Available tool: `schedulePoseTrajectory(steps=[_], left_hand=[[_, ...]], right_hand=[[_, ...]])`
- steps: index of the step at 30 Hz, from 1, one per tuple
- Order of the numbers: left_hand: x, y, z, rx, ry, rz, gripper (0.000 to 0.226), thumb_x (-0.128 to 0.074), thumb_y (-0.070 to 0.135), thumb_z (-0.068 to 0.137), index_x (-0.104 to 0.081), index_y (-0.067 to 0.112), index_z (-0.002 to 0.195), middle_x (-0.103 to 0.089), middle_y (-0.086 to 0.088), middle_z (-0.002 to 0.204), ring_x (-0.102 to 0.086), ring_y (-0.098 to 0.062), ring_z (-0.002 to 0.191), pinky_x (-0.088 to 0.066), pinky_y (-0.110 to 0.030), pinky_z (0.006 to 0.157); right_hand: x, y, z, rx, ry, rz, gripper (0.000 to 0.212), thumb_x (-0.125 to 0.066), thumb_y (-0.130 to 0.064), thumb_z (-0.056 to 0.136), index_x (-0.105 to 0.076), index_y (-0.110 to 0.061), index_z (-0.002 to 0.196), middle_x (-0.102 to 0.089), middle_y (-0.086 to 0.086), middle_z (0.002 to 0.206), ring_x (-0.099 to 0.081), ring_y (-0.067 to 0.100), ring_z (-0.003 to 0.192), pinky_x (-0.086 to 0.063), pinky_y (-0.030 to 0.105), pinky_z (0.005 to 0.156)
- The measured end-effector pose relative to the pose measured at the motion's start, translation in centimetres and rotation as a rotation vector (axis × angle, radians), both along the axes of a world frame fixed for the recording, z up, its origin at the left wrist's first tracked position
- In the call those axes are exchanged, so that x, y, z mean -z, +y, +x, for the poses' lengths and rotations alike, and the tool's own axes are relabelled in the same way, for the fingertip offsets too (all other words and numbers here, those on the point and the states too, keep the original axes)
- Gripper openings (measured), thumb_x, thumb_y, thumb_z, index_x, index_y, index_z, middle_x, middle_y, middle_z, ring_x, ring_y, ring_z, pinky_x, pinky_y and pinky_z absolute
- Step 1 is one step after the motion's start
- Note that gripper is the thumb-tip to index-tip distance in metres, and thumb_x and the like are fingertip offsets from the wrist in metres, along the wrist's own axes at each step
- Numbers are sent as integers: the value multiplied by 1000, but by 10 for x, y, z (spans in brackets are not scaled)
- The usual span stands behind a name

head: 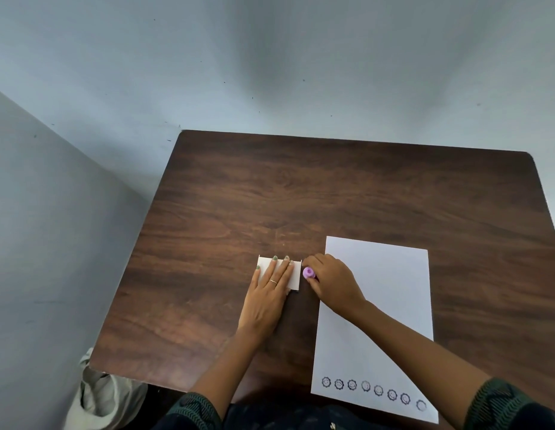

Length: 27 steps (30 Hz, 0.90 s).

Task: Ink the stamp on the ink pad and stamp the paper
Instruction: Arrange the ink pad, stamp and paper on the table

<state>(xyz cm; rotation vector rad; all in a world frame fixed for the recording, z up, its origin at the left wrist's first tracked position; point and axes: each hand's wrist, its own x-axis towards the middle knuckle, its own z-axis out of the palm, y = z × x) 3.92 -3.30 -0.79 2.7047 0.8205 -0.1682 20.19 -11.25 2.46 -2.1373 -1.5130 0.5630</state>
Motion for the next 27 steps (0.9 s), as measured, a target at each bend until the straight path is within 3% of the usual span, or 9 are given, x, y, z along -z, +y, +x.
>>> schedulePoseTrajectory(steps=[5,8,10,13,16,19,27], left_hand=[[-16,-10,-1,-42,-126,27,61,-35,25,96,-6,22,149,-9,5,157,-4,-16,147,2,-41,119],[-24,-22,-1,-23,-240,30,57,-42,25,90,-29,20,146,-36,0,152,-28,-21,143,-13,-46,117],[-23,-33,-1,66,-292,66,48,-46,26,87,-46,19,134,-54,-2,139,-43,-23,133,-26,-50,113],[-19,-49,-1,213,-256,71,44,-48,32,85,-58,18,126,-61,0,130,-50,-20,126,-36,-49,108],[-15,-63,-2,290,-123,37,55,-44,44,89,-49,19,137,-51,2,143,-43,-21,135,-19,-42,115],[-10,-69,-7,305,-36,-2,65,-37,52,92,-29,19,148,-31,1,154,-23,-22,144,-1,-38,116],[-6,-65,-9,283,53,-24,69,-26,56,93,-8,24,151,-8,5,159,1,-18,148,14,-38,118]], right_hand=[[-8,-11,14,146,-15,62,37,-62,-38,79,-62,-12,106,-67,6,108,-61,22,96,-49,30,79],[-10,-36,35,260,-65,19,47,-65,-41,76,-58,-14,114,-61,8,122,-56,25,110,-45,36,90],[-8,-59,50,327,-81,-106,64,-66,-49,74,-50,-17,126,-48,9,140,-44,27,128,-36,42,104],[-3,-91,63,266,-128,-362,98,-63,-66,66,-23,-22,143,-14,7,157,-12,30,144,-14,48,116],[6,-110,65,178,-159,-524,120,-60,-78,55,1,-27,146,10,6,158,11,31,145,2,50,116],[14,-117,59,160,-142,-562,130,-60,-80,51,13,-28,145,19,6,157,19,32,143,6,53,115],[15,-107,61,136,-104,-566,134,-65,-76,49,17,-29,144,23,7,156,23,33,141,7,55,114]])
